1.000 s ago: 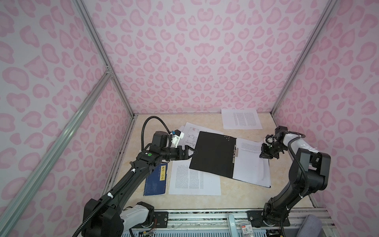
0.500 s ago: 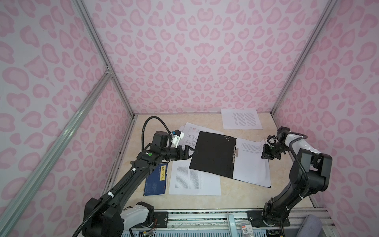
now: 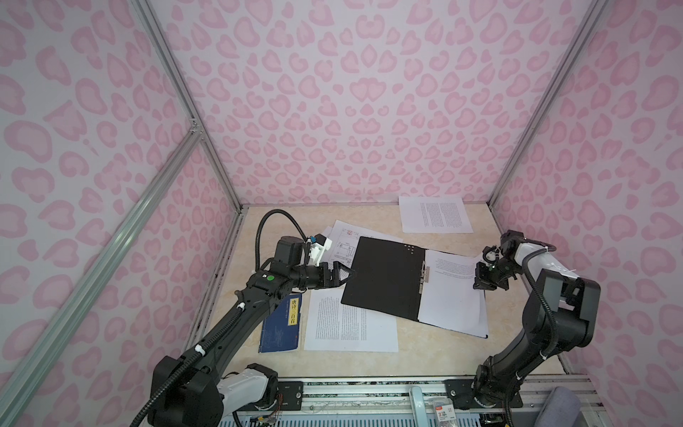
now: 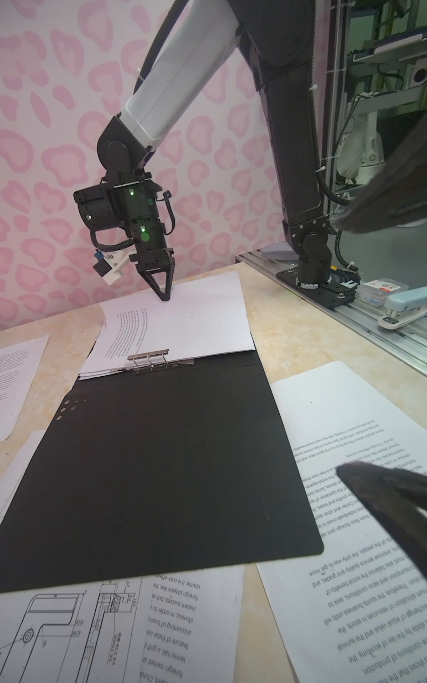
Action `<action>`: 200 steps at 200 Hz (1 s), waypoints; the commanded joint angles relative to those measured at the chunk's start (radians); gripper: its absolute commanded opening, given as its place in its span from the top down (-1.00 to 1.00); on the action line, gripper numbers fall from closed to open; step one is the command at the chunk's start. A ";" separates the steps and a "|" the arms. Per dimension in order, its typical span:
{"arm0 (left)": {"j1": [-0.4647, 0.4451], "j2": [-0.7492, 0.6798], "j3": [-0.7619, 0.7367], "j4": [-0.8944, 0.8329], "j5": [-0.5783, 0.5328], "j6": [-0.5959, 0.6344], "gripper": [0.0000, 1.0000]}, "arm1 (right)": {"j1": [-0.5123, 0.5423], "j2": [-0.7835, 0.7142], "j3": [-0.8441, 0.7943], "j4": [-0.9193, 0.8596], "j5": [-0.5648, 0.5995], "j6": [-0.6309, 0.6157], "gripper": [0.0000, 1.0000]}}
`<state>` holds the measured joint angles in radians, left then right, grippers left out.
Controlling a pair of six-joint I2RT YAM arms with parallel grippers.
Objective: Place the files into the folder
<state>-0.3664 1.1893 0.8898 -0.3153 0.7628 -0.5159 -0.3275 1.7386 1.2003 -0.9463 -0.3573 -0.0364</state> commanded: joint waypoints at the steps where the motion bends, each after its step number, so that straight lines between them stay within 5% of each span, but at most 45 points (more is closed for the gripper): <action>1: 0.001 0.004 -0.002 0.024 0.011 0.002 -0.96 | 0.000 -0.004 0.003 -0.014 0.022 -0.012 1.00; 159: 0.001 0.018 -0.001 0.023 0.013 -0.001 -0.96 | 0.028 0.011 0.009 0.012 0.038 -0.011 0.98; 200: 0.001 0.020 -0.002 0.024 0.012 -0.001 -0.95 | 0.030 0.010 0.009 0.008 0.037 -0.009 0.74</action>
<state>-0.3664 1.2060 0.8898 -0.3153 0.7628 -0.5159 -0.2989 1.7458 1.2079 -0.9371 -0.3298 -0.0448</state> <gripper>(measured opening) 0.978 0.070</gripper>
